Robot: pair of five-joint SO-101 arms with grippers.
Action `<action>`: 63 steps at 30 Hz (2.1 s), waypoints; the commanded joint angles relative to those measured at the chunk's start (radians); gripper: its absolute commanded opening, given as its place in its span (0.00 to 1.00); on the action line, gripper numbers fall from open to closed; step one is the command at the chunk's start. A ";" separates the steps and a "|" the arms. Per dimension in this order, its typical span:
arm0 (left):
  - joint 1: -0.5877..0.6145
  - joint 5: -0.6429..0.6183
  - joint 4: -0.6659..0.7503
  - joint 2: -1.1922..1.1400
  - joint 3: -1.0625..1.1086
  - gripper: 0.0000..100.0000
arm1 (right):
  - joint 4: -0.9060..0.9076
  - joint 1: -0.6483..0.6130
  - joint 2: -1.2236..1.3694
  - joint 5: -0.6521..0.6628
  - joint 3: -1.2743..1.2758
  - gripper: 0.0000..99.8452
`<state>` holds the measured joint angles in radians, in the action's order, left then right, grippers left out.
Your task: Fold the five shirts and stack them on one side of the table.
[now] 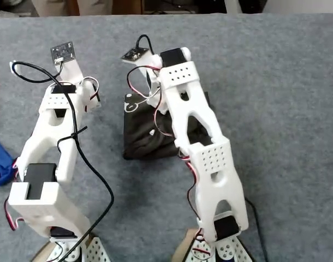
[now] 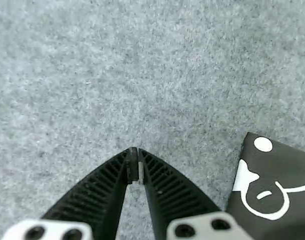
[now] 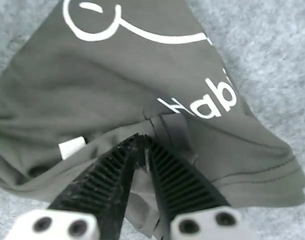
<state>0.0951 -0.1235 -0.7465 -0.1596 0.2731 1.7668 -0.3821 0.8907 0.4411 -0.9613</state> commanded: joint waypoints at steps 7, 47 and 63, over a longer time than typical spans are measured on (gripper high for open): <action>0.005 0.000 0.017 0.024 0.000 0.02 | 0.020 0.056 -0.128 -0.003 0.189 0.00; 0.002 0.000 0.017 0.024 0.000 0.02 | 0.021 0.047 -0.117 -0.074 0.048 0.00; 0.005 0.002 0.018 0.024 0.000 0.02 | 0.020 0.082 -0.160 -0.069 0.344 0.00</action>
<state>0.0951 -0.1235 -0.7465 -0.1596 0.2731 1.7668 -0.3237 0.8447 0.3690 -0.6943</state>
